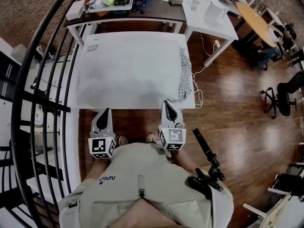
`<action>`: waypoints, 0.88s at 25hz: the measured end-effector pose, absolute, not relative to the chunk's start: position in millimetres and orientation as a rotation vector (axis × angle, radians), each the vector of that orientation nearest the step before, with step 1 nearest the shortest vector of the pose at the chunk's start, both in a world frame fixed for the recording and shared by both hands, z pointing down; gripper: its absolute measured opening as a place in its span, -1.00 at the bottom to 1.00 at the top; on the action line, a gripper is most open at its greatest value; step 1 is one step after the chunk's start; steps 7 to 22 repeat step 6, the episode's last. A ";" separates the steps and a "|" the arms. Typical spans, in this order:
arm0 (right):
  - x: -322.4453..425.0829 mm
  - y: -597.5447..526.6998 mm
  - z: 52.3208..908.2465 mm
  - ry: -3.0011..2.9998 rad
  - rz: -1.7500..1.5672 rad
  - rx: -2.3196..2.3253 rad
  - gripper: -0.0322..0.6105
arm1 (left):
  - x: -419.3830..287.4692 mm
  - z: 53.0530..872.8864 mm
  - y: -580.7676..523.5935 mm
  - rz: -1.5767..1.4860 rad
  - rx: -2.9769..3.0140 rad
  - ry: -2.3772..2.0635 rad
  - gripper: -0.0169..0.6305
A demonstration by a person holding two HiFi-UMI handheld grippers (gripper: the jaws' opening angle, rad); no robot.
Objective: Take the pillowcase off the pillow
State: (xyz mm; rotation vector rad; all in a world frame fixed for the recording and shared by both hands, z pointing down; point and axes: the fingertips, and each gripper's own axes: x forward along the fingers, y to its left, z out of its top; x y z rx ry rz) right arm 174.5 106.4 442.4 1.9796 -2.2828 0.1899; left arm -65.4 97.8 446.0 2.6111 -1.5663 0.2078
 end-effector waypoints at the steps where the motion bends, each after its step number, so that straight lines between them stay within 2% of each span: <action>1: 174.0 107.0 442.7 -2.277 0.192 1.984 -0.90 | -66.0 445.5 97.6 0.205 2.616 -1.562 -0.93; 22: 169.9 107.8 443.4 -2.260 0.196 1.997 -0.90 | -73.5 447.0 96.0 0.209 2.619 -1.550 -0.93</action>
